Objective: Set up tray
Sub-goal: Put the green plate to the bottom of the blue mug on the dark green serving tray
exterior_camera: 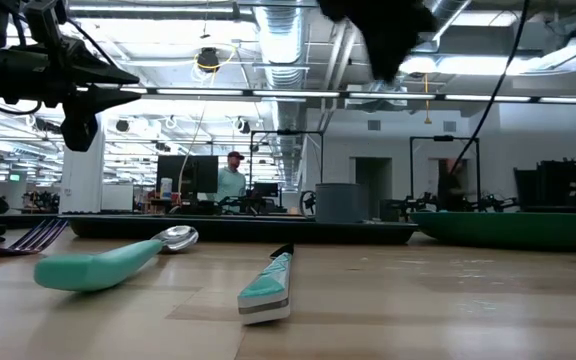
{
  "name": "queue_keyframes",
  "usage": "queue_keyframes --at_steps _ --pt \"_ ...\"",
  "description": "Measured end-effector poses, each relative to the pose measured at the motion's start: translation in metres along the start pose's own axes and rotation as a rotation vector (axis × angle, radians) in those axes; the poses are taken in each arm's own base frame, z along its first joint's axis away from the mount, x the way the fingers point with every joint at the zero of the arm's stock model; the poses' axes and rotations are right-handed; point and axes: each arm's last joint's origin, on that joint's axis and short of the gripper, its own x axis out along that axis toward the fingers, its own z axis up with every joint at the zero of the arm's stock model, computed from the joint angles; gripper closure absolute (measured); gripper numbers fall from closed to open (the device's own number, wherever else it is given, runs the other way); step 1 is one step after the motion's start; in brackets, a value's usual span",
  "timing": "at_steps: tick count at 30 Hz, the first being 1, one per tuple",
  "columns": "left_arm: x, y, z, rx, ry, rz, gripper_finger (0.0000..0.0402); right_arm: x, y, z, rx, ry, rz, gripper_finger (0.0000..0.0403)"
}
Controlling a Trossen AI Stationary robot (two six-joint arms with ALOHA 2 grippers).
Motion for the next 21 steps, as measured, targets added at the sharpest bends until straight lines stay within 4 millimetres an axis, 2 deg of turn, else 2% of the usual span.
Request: queue_keyframes --at_steps 4,7,13,17,21 --pt "0.000 0.000 0.000 0.000 0.001 -0.001 0.0317 0.032 -0.010 -0.024 0.046 0.090 -0.107 0.0246" --pt "0.000 0.000 0.000 0.000 0.001 -0.001 0.0317 0.049 -0.020 -0.036 0.094 0.097 -0.116 0.0248" --pt "0.000 0.000 0.000 0.000 0.001 -0.001 0.0317 0.083 -0.028 -0.055 0.170 0.088 0.044 0.0249" --pt "0.000 0.000 0.000 -0.001 0.002 -0.001 0.0317 0.101 -0.031 -0.063 0.211 0.115 0.060 0.0249" --pt "0.000 0.000 0.000 -0.002 0.002 -0.002 0.0317 0.107 -0.031 -0.064 0.188 0.115 0.060 0.0249"
